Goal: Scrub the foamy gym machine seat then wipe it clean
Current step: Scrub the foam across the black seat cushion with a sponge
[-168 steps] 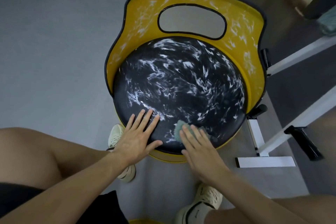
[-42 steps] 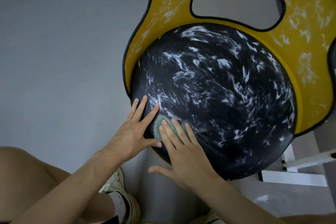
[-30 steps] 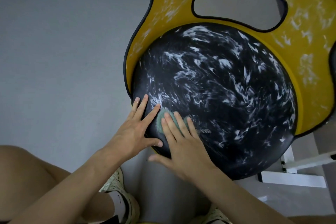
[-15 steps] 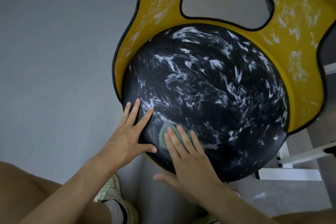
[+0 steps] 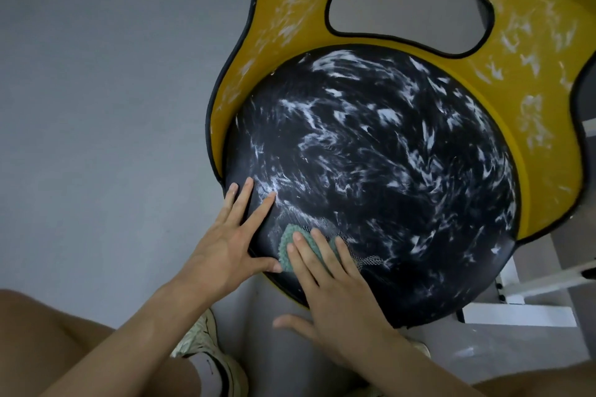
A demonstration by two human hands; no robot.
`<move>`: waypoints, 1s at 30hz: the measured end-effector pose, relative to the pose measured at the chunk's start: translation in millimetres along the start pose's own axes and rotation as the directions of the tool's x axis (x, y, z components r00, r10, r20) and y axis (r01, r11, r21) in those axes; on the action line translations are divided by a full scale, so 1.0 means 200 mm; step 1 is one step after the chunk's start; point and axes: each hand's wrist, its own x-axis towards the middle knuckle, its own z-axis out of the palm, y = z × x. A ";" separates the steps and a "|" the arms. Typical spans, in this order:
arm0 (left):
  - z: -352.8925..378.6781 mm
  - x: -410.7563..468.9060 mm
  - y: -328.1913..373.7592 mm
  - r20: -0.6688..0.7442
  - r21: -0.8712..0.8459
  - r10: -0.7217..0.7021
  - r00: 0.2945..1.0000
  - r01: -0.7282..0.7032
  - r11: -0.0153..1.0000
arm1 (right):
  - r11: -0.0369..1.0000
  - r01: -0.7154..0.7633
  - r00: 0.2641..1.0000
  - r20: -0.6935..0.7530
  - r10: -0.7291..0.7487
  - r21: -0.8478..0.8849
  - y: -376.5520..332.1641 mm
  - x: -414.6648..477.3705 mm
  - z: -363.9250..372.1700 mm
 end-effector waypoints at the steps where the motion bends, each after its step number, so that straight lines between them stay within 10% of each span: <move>1: 0.00 0.00 -0.01 -0.018 0.016 0.000 1.000 0.001 1.000 | 1.000 0.009 1.000 0.004 -0.009 -0.014 -0.01 0.05 -0.01; 30: -0.06 0.02 -0.05 0.058 -0.006 -0.063 0.996 0.064 0.998 | 0.997 0.025 0.998 0.062 -0.020 -0.073 0.01 -0.02 -0.04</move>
